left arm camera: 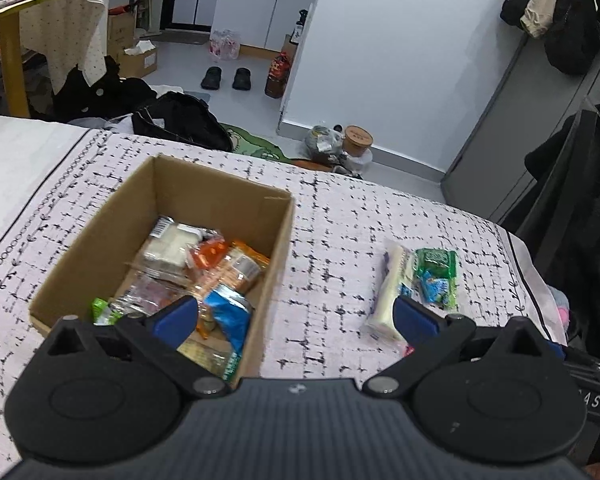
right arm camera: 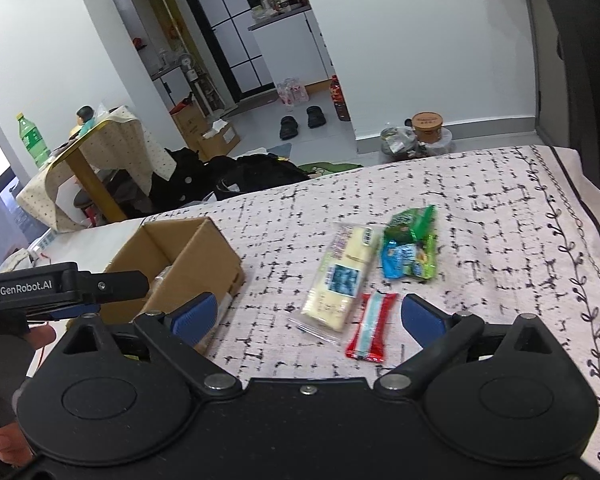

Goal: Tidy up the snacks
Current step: 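Withdraw both tools from the box toward the remaining snacks, then grasp the white bread roll packet with the left tool while the right tool grasps the red stick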

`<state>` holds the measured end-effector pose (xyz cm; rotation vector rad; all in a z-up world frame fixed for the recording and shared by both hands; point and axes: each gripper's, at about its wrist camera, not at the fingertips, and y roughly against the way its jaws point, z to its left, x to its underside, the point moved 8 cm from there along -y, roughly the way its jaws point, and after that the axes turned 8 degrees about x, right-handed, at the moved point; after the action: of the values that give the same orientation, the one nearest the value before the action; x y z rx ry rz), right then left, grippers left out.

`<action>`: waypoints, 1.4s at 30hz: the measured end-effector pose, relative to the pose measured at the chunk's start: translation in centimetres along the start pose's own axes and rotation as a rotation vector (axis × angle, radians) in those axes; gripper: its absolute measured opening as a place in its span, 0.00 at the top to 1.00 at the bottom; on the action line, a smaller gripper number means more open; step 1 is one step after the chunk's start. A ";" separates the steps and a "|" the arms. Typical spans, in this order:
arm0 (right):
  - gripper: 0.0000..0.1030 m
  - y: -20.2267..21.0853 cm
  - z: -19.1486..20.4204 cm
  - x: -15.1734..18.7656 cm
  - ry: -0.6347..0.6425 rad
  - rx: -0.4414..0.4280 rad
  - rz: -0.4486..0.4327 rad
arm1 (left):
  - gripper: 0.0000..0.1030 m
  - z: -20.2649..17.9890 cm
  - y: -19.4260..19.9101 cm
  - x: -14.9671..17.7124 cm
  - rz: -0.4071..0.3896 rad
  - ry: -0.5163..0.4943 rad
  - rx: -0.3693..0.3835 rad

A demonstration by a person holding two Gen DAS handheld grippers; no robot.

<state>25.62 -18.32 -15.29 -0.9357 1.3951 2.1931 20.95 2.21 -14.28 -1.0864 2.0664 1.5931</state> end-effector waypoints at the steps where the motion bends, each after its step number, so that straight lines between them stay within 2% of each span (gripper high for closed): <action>1: 0.04 0.0 -0.3 0.1 -0.001 0.003 0.003 | 0.00 -0.2 -0.1 0.1 0.002 -0.003 0.003; 6: 0.07 -0.3 -1.3 0.8 -0.007 0.015 0.020 | 0.01 -1.8 -0.8 0.4 0.019 -0.024 0.038; 13: 0.26 -1.0 -2.6 1.5 -0.050 0.032 0.058 | 0.04 -3.6 -2.4 0.8 0.035 -0.064 0.095; 22: 0.39 -2.6 -3.5 1.6 -0.082 0.080 0.079 | 0.22 -5.7 -5.7 1.6 0.083 -0.121 0.152; 26: 0.45 -3.9 -4.4 1.7 -0.123 0.094 0.103 | 0.35 -6.1 -7.3 1.6 0.104 -0.129 0.170; 38: 0.49 -7.6 -3.8 2.3 -0.115 0.082 0.153 | 0.47 -6.5 -11.2 1.8 0.129 -0.156 0.174; 41: 0.55 -8.7 -3.6 2.5 -0.125 0.088 0.170 | 0.52 -6.5 -12.0 2.0 0.131 -0.159 0.172; 42: 0.60 -9.0 -3.7 2.6 -0.131 0.094 0.178 | 0.53 -6.4 -12.2 2.0 0.134 -0.157 0.169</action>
<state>30.64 -17.76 -24.05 -0.6444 1.5558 2.2478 29.68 -5.55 -21.85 -0.7555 2.1607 1.4787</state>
